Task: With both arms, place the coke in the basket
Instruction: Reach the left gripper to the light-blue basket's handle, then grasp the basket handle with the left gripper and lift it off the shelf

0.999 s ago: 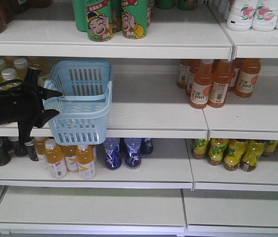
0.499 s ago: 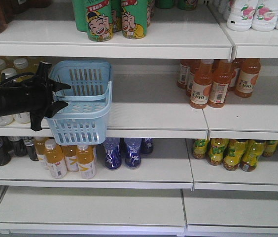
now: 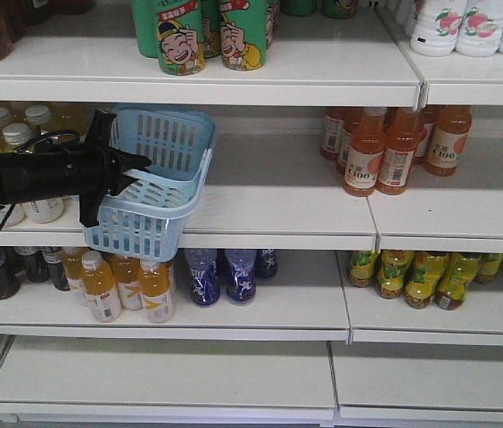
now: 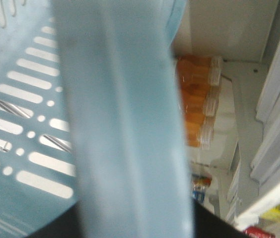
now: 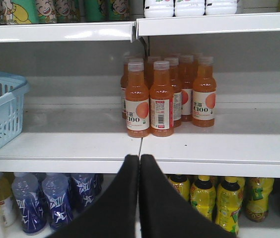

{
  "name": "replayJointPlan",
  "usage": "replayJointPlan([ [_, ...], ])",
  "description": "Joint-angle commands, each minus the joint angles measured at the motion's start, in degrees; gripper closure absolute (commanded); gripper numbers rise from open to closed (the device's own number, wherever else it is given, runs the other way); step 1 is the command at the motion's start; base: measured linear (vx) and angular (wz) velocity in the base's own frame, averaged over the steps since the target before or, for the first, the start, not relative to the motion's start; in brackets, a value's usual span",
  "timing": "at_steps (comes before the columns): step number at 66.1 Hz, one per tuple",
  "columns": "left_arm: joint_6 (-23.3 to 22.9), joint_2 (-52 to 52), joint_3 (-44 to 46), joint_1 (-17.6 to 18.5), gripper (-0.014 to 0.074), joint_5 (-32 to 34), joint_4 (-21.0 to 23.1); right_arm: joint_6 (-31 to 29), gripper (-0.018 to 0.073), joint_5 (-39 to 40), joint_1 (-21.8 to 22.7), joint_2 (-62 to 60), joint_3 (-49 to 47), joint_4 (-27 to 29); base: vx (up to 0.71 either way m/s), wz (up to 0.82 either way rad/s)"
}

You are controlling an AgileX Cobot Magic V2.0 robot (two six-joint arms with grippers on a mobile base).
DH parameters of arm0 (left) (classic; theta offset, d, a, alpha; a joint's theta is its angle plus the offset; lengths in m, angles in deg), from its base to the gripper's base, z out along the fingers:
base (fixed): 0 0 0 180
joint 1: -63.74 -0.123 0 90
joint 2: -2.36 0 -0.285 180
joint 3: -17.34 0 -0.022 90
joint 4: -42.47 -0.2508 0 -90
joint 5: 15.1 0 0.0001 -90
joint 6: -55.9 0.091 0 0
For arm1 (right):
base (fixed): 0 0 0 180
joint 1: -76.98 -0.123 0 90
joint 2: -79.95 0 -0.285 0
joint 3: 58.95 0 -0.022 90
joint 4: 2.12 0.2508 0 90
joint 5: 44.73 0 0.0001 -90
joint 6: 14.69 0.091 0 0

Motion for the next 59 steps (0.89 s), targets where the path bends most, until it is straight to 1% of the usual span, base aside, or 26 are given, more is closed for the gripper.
replayJointPlan([
  [1, 2.40, -3.14, 1.63, 0.15, 0.0604, -5.36, 4.08, -0.35, 0.0569, 4.46, 0.19, -1.03, 0.63, -0.40, 0.00, 0.00],
  [5, 3.93, -3.24, 1.63, 0.15, 0.0604, -9.21, 4.01, -0.35, 0.0569, 4.46, 0.19, -1.03, 0.63, -0.40, 0.00, 0.00],
  [14, 8.45, -3.73, 1.34, 0.15, 0.0604, -20.63, 4.03, -0.35, 0.0569, 4.46, 0.19, -1.03, 0.63, -0.40, 0.00, 0.00],
  [21, 10.15, -5.44, 0.04, 0.15, 0.0604, -27.61, 3.92, -0.35, 0.0569, 4.46, 0.19, -1.03, 0.63, -0.40, 0.00, 0.00],
  [29, 10.61, -8.44, -2.98, 0.15, 0.0604, -32.28, 2.92, -0.35, 0.0569, 4.46, 0.19, -1.03, 0.63, -0.40, 0.00, 0.00],
  [36, 10.54, -12.19, -5.76, 0.20, 0.0604, -32.80, -2.79, -0.35, 0.0569, 4.46, 0.19, -1.03, 0.63, -0.40, 0.00, 0.00],
  [40, 10.54, -14.61, -7.36, 0.20, 0.0604, -32.80, -7.29, -0.35, 0.0569, 4.46, 0.19, -1.03, 0.63, -0.40, 0.00, 0.00],
  [49, 10.47, -19.94, -10.99, 0.28, 0.0604, -32.80, -15.60, -0.35, 0.0569, 4.52, 0.19, -1.03, 0.63, -0.41, 0.00, 0.00],
  [53, 10.47, -22.35, -13.22, 0.82, 0.0604, -32.80, -17.43, -0.35, 0.0569, 4.52, 0.19, -1.03, 0.63, -0.41, 0.00, 0.00],
  [59, 10.70, -25.59, -16.92, 2.51, 0.0604, -32.62, -18.62, -0.35, 0.0569, 4.46, 0.19, -1.03, 0.63, -0.41, 0.00, 0.00],
])
